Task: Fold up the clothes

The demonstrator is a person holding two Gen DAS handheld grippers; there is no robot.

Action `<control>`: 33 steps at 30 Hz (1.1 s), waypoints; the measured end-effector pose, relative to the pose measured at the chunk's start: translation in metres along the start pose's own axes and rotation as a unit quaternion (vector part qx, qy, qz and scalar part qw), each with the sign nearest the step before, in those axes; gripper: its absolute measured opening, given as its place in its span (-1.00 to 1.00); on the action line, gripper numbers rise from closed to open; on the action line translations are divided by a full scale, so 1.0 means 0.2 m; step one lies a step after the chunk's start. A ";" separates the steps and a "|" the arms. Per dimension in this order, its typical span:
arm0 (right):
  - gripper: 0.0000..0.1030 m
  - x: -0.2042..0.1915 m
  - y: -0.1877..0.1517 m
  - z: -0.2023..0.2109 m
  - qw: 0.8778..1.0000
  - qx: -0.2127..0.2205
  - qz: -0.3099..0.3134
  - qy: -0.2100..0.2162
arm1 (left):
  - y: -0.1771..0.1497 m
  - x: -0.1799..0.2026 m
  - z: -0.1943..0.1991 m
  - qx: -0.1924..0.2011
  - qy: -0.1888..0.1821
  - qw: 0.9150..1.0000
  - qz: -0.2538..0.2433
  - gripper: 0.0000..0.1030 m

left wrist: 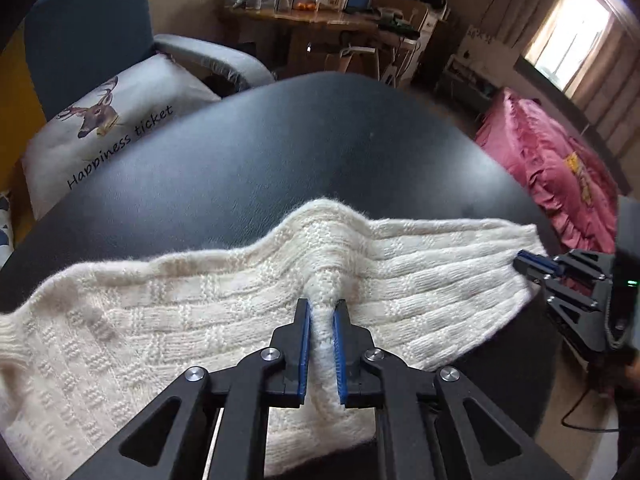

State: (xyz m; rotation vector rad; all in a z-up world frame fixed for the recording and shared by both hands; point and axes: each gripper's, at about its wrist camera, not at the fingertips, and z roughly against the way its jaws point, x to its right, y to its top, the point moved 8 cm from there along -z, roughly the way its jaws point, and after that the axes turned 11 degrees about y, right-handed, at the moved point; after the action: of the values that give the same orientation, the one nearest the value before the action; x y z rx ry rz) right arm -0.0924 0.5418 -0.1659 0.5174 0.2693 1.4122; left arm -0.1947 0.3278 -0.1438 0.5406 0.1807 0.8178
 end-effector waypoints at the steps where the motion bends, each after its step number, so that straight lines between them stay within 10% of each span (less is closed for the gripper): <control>1: -0.94 0.05 0.02 -0.02 1.000 -0.004 -0.013 -0.003 | 0.02 0.00 0.02 0.010 0.002 1.000 0.003 -0.80; 6: -0.94 0.13 0.10 -0.10 0.999 -0.026 -0.009 -0.043 | -0.04 0.03 -0.21 -0.061 0.025 0.998 -0.012 -0.49; 13: -0.94 0.14 0.14 -0.09 0.998 -0.015 0.000 -0.063 | -0.04 -0.08 0.03 -0.009 0.003 1.000 0.024 -0.35; 20: -0.57 -0.34 0.31 0.20 0.980 0.062 -0.023 0.186 | -0.26 -0.70 0.43 0.031 0.069 0.985 0.156 -0.25; 25: -0.58 -0.91 0.32 0.29 0.953 0.035 0.027 0.301 | -0.66 -0.81 0.52 0.013 0.095 0.978 0.185 -0.25; 33: -0.58 -1.04 0.37 -0.05 0.966 -0.035 0.019 0.255 | -0.67 -0.23 0.55 0.011 -0.069 0.989 0.130 -0.25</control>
State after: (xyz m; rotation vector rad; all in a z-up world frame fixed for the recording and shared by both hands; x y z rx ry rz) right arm -0.1928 0.3443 -0.1628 0.0925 0.6219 1.5715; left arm -0.1000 0.1764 -0.1232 0.6485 -0.0086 1.0281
